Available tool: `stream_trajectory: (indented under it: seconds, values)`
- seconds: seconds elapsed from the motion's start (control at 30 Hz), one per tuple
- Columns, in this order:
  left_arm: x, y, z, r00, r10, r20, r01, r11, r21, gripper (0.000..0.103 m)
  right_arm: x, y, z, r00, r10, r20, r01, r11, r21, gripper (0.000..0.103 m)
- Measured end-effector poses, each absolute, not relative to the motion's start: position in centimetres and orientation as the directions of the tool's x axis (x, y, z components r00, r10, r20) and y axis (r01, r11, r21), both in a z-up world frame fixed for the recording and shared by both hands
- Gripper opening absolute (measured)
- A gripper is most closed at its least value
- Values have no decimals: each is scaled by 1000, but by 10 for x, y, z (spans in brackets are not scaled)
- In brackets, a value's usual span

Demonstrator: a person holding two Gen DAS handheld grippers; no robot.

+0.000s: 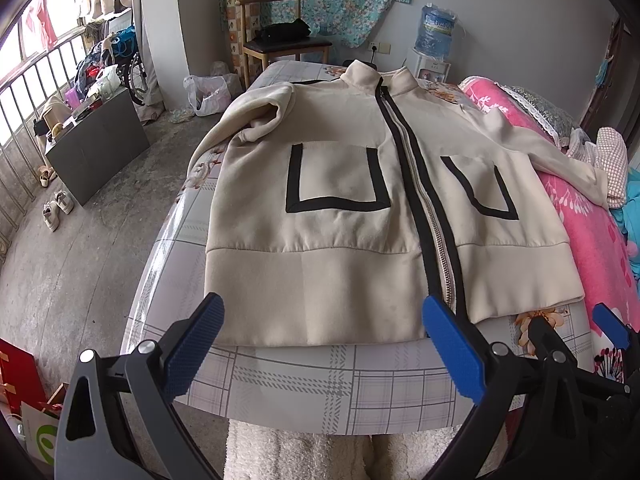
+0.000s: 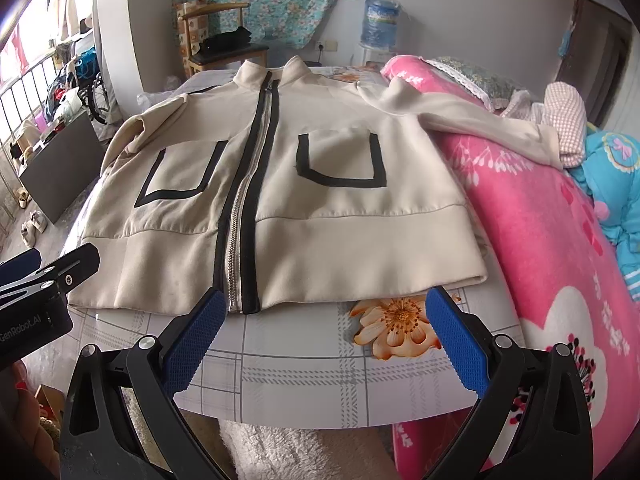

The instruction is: Fold large clothes

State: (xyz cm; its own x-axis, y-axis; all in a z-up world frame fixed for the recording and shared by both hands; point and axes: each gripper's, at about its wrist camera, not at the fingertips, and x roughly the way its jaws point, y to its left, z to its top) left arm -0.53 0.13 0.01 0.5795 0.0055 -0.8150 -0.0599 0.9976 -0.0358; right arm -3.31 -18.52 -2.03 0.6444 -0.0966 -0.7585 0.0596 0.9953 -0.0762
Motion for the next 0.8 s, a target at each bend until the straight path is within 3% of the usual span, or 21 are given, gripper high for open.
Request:
stream_trajectory:
  seconds: [0.8]
  values:
    - [-4,-3,13,587,12,-810,-66,997,-32,97,-33,-180,-19,648,-96,-755,58,995,-78,96]
